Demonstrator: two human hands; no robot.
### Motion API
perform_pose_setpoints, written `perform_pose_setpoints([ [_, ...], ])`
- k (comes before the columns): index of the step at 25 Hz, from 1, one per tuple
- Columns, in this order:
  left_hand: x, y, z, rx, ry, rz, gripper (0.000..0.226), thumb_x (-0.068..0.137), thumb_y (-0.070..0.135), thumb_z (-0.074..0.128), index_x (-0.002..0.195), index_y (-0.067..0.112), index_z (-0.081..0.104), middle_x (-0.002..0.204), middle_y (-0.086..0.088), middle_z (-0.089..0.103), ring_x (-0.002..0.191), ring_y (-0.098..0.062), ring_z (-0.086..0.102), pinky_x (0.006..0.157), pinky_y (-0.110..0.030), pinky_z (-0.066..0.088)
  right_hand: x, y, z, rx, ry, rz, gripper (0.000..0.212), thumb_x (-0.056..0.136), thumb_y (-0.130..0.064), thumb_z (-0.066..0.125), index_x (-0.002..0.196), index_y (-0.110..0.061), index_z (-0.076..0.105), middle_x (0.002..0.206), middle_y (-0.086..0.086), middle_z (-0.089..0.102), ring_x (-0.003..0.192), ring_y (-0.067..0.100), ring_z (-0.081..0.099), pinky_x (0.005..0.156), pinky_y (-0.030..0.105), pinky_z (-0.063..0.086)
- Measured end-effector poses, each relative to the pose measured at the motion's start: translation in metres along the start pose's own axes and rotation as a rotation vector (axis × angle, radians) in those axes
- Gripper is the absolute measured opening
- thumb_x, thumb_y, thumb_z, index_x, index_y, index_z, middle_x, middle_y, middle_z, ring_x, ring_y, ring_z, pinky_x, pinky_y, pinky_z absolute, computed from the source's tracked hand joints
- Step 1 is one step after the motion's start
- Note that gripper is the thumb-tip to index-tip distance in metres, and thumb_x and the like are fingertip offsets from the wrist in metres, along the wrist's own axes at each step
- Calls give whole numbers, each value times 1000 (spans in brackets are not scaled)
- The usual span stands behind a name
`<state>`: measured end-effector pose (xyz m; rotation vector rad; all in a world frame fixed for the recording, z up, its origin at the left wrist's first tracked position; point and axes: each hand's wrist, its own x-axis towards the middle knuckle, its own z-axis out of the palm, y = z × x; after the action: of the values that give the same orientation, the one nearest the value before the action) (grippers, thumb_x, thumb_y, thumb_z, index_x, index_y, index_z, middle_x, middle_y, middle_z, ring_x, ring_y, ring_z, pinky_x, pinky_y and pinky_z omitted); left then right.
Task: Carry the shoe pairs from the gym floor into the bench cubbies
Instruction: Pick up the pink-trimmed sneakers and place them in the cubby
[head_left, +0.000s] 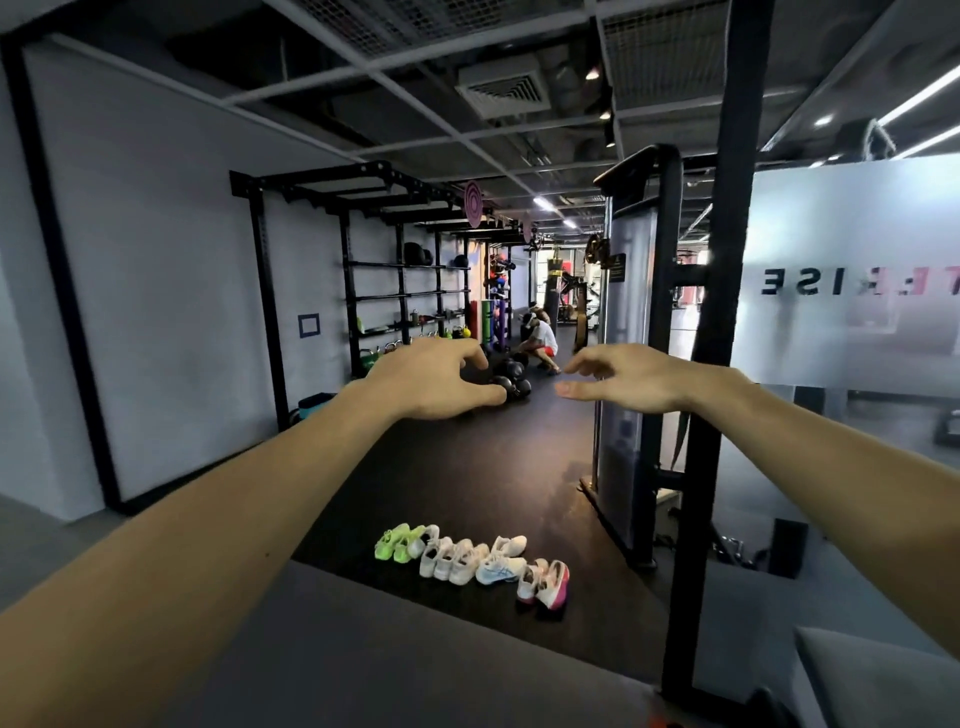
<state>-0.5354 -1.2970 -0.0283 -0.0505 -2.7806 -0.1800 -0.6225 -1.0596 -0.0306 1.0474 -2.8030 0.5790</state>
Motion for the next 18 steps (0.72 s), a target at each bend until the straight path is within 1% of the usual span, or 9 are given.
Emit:
perform_pose_setpoints([
  [3, 65, -49, 17, 21, 2, 34, 66, 73, 77, 51, 124, 36, 52, 129, 4, 56, 112, -19, 53, 94, -42, 47, 72, 12, 16, -3, 23, 13, 63, 81, -64, 51, 128, -23, 51, 131, 1, 53, 119, 19, 49, 102, 35, 39],
  [7, 164, -108, 41, -22, -26, 100, 59, 79, 70, 55, 124, 33, 54, 128, 2, 56, 114, -20, 52, 95, -41, 45, 174, 36, 34, -2, 49, 81, 66, 79, -67, 51, 130, -24, 50, 134, 3, 51, 121, 20, 48, 105, 40, 38],
  [8, 188, -118, 49, -38, -26, 118, 58, 79, 69, 56, 125, 32, 54, 127, 2, 57, 111, -20, 53, 93, -40, 46, 197, 44, 37, 1, 51, 106, 68, 79, -68, 50, 131, -25, 49, 135, 2, 51, 121, 20, 48, 105, 39, 38],
  [11, 252, -141, 75, -36, -14, 174, 58, 79, 69, 56, 125, 33, 54, 125, 3, 56, 109, -19, 53, 91, -38, 47, 254, 75, 43, -17, 51, 147, 67, 82, -66, 50, 133, -22, 48, 136, 2, 50, 121, 19, 47, 99, 31, 37],
  [13, 302, -154, 97, -41, -17, 209, 57, 80, 67, 56, 126, 32, 54, 127, 3, 54, 109, -18, 52, 91, -37, 46, 297, 105, 46, -22, 62, 176, 65, 83, -65, 49, 132, -23, 48, 137, 2, 49, 123, 19, 46, 98, 31, 36],
  [15, 351, -165, 120, -58, -18, 238, 57, 82, 63, 58, 129, 30, 52, 129, 2, 54, 111, -19, 52, 88, -33, 43, 341, 139, 50, -26, 70, 192, 64, 82, -67, 49, 130, -25, 49, 136, 2, 49, 122, 19, 47, 98, 33, 37],
  [18, 429, -175, 144, -78, 12, 236, 62, 83, 61, 59, 135, 31, 46, 135, 0, 52, 118, -21, 51, 86, -30, 39, 405, 189, 46, -25, 73, 206, 64, 81, -68, 49, 129, -25, 50, 136, 2, 49, 122, 20, 47, 97, 33, 37],
])
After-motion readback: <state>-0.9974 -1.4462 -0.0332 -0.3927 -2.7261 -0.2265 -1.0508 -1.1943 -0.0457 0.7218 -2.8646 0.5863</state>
